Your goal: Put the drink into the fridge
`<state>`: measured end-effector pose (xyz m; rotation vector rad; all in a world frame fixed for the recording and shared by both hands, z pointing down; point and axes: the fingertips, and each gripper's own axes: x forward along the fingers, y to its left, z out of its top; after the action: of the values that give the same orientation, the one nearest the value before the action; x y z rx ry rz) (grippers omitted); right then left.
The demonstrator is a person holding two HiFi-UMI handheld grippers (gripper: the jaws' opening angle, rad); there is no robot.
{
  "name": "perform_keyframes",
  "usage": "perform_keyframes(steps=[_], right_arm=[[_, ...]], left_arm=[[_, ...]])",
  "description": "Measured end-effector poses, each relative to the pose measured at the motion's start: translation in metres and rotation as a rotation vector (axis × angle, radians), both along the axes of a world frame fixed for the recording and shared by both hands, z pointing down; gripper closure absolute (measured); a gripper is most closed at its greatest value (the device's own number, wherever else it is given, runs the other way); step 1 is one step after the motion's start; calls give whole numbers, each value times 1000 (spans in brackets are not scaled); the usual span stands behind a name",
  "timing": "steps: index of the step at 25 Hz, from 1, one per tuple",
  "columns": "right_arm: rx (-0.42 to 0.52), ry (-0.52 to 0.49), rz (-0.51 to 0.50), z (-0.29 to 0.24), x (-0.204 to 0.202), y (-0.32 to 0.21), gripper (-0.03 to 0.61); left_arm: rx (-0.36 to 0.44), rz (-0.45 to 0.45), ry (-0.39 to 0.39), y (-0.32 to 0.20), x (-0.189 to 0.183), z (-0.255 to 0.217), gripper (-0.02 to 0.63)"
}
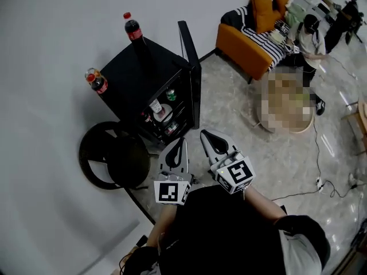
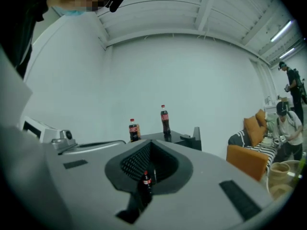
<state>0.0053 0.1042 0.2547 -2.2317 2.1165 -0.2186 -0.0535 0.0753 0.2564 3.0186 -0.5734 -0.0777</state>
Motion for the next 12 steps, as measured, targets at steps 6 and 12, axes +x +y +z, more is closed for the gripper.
perform_keyframes(steps=[6,12], right_arm=[[11,13,69,-3,2,23,565],[8,14,59,-3,-9,22,565]], left_arm=[[3,63,19,17,5,-5,604],[-4,53,7,22,-9,-2,604]])
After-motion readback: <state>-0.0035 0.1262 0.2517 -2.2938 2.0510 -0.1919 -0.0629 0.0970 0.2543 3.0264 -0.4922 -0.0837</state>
